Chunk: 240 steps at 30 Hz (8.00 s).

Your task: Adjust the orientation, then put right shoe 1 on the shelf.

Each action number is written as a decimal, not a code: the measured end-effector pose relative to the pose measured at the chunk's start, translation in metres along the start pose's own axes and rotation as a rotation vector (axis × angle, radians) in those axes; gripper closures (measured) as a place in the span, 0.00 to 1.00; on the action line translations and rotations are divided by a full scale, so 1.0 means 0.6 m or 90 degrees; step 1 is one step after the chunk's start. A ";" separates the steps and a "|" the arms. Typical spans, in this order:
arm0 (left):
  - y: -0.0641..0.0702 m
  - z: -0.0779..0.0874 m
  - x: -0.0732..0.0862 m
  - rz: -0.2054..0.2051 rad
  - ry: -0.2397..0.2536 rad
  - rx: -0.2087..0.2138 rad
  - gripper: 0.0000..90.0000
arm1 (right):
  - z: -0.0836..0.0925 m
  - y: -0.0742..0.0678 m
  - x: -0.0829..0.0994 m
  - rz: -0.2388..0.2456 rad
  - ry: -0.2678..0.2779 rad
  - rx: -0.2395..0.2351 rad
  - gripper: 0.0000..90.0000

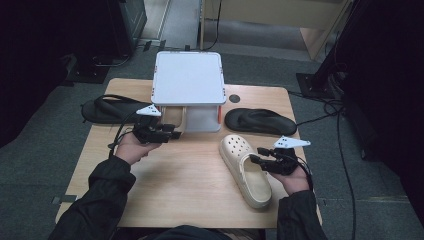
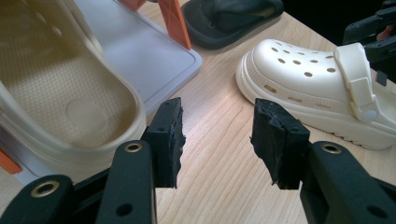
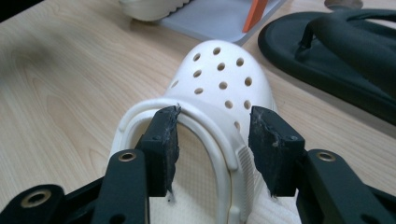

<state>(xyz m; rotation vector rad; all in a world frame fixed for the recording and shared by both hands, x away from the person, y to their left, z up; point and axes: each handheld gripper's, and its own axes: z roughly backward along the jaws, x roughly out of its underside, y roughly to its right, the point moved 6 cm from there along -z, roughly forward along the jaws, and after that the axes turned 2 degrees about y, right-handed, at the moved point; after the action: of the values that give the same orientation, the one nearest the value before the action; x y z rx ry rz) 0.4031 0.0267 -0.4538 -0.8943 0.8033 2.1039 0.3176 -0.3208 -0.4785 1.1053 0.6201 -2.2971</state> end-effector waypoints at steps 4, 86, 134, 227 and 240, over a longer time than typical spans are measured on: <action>-0.001 0.001 0.000 -0.001 0.002 -0.002 0.59 | -0.001 0.000 0.007 0.006 -0.002 -0.003 0.58; 0.018 -0.087 0.051 0.014 -0.049 0.008 0.74 | -0.072 -0.075 -0.050 0.021 0.028 -0.023 0.80; 0.002 -0.045 0.011 0.019 -0.027 0.024 0.71 | -0.092 -0.113 -0.055 0.053 0.031 -0.078 0.67; -0.095 0.050 -0.119 0.023 0.065 -0.042 0.79 | -0.209 -0.101 -0.165 0.090 0.006 0.061 0.60; -0.096 0.050 -0.119 0.023 0.066 -0.045 0.81 | -0.154 -0.140 -0.106 0.073 0.012 0.006 0.81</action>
<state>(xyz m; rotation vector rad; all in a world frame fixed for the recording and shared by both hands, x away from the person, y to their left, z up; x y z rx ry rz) 0.4747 0.0556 -0.3961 -1.0418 0.8081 2.1434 0.3526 -0.1856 -0.4645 1.1380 0.5390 -2.1958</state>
